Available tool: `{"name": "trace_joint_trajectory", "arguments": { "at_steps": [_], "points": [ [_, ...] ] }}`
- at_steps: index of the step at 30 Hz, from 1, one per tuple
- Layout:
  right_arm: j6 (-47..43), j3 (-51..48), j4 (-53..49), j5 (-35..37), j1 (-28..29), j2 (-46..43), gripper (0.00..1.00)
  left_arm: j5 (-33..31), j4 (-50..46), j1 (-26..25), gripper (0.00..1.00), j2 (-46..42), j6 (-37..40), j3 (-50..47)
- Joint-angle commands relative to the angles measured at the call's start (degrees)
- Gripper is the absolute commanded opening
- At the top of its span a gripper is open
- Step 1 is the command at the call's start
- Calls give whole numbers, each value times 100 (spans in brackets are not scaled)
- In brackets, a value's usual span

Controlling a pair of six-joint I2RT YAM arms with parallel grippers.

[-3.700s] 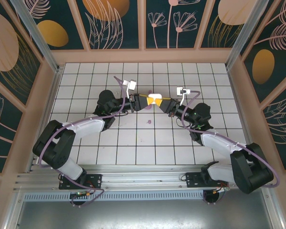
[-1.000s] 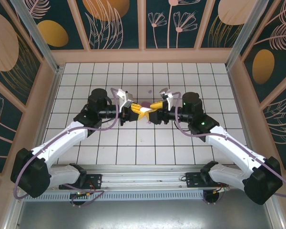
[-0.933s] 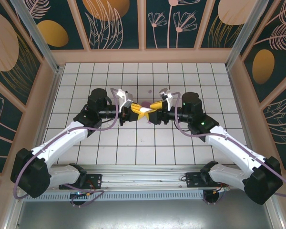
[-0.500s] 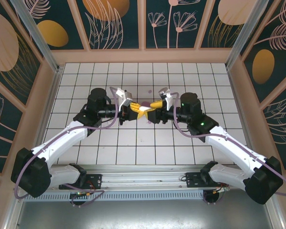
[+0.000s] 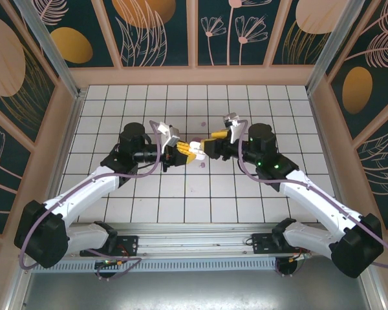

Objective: Insert the wireless bluetooth earbuds into the charging case

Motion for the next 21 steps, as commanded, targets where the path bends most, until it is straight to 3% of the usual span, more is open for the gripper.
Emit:
{"name": "trace_joint_trajectory", "arguments": {
  "at_steps": [1,6,11,21],
  "points": [
    [175,66,101,501,-145,-17,62,455,383,-80,0,-256,29,14],
    [289,44,96,202,-144,-45,63,54,200,-62,0,-348,81,-12],
    [533,75,100,82,-145,-112,63,-88,238,347,0,-438,-225,-156],
    [960,695,-504,729,-146,741,63,-310,316,1036,0,-717,-657,-790]
  ]
}}
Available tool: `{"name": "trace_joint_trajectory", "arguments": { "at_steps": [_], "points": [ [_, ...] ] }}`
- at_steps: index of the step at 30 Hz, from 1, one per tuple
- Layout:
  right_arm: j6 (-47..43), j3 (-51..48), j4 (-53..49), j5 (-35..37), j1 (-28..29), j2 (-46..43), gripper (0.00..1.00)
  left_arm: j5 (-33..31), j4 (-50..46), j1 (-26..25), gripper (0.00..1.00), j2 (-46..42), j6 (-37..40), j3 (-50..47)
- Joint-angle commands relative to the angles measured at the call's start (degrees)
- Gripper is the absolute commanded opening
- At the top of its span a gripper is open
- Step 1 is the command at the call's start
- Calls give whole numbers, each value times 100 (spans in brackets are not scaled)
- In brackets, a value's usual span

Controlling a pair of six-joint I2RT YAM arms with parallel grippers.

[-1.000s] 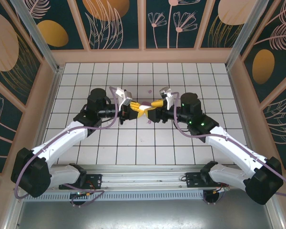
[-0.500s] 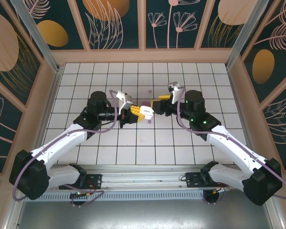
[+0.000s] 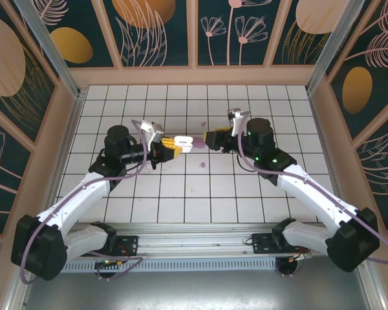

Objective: Insert the wireless bluetooth earbuds into the charging case

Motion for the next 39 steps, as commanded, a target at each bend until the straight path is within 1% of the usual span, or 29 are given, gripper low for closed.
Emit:
{"name": "trace_joint_trajectory", "arguments": {
  "at_steps": [1,8,11,16,21,25,27,31,39],
  "points": [
    [278,414,-343,202,-10,444,63,-131,245,244,0,-144,-386,-259],
    [889,535,-140,-43,143,1588,60,-666,-101,806,0,-744,-544,-616],
    [973,712,-28,-149,293,2212,58,-1108,-423,955,0,-1220,-546,-790],
    [763,1608,-339,-320,681,3505,50,-1928,-1034,1006,0,-1995,-387,-937],
    [682,2529,-580,-418,966,4506,45,-2430,-1440,1011,0,-2540,-260,-1008],
    [709,3159,-722,-609,1181,5177,40,-2655,-1586,1018,0,-2867,-229,-1043],
    [696,3492,-897,-606,1298,5469,40,-2690,-1647,1014,0,-2962,-220,-1051],
    [718,4126,-1407,-416,1510,5977,40,-2797,-1778,1014,0,-3107,-216,-1026],
    [731,5145,-2240,109,1804,6628,44,-3104,-1910,1011,0,-3459,-195,-976]
  ]
}}
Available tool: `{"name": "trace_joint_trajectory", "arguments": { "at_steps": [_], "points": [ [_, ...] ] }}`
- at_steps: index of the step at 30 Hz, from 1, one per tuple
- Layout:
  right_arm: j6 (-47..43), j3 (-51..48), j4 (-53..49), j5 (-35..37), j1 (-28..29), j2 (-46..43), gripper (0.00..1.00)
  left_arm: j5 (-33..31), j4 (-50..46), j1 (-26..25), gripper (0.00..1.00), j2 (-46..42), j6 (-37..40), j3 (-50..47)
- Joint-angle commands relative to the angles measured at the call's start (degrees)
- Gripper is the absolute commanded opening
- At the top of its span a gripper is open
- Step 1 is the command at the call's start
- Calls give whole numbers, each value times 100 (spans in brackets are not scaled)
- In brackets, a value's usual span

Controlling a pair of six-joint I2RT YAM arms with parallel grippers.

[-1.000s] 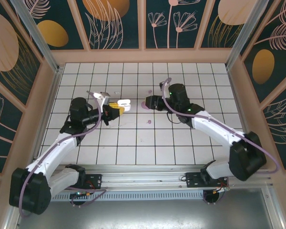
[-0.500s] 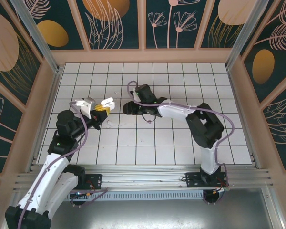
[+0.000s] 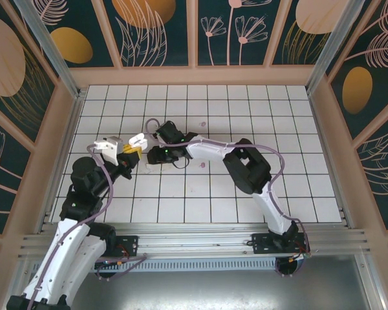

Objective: Insert the wireless bluetooth earbuds into the charging case

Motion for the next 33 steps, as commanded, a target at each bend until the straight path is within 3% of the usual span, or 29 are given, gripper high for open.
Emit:
{"name": "trace_joint_trajectory", "arguments": {
  "at_steps": [1,15,33],
  "points": [
    [-39,538,-671,367,98,257,44,-241,-94,45,0,-170,97,49],
    [-78,1941,-1984,1248,456,1079,45,-563,-343,43,0,-581,124,64],
    [-144,2136,-2152,1076,662,1044,45,-456,-450,40,0,-826,-9,-28]
  ]
}}
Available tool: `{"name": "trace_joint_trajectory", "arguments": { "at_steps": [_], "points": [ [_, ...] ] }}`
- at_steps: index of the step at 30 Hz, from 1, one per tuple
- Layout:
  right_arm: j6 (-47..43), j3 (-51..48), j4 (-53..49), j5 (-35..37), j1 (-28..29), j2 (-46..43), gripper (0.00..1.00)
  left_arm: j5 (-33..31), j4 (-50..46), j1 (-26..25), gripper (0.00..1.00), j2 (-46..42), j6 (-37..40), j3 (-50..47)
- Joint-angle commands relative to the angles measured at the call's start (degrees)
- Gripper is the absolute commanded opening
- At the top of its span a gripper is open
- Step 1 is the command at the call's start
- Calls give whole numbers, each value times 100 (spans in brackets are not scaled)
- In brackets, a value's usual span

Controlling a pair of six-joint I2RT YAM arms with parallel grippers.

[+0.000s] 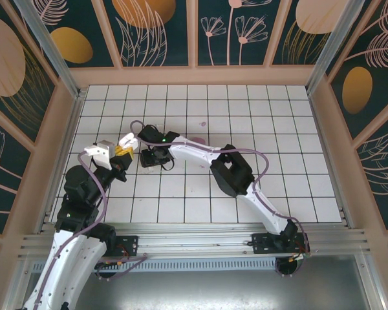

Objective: Insert the wireless bluetooth earbuds into the charging case

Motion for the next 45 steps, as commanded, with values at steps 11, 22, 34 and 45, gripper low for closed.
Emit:
{"name": "trace_joint_trajectory", "arguments": {
  "at_steps": [11,22,34,45],
  "points": [
    [-436,-10,-613,-154,307,-142,45,187,-139,17,0,-233,-188,-60],
    [-482,7,-855,-88,376,-174,44,204,-184,9,0,-252,-188,-32],
    [-410,-107,-975,202,373,-324,30,204,-187,14,0,-263,-232,-49],
    [-67,-864,-641,379,67,-908,23,289,-147,12,0,-221,-261,-60]
  ]
}}
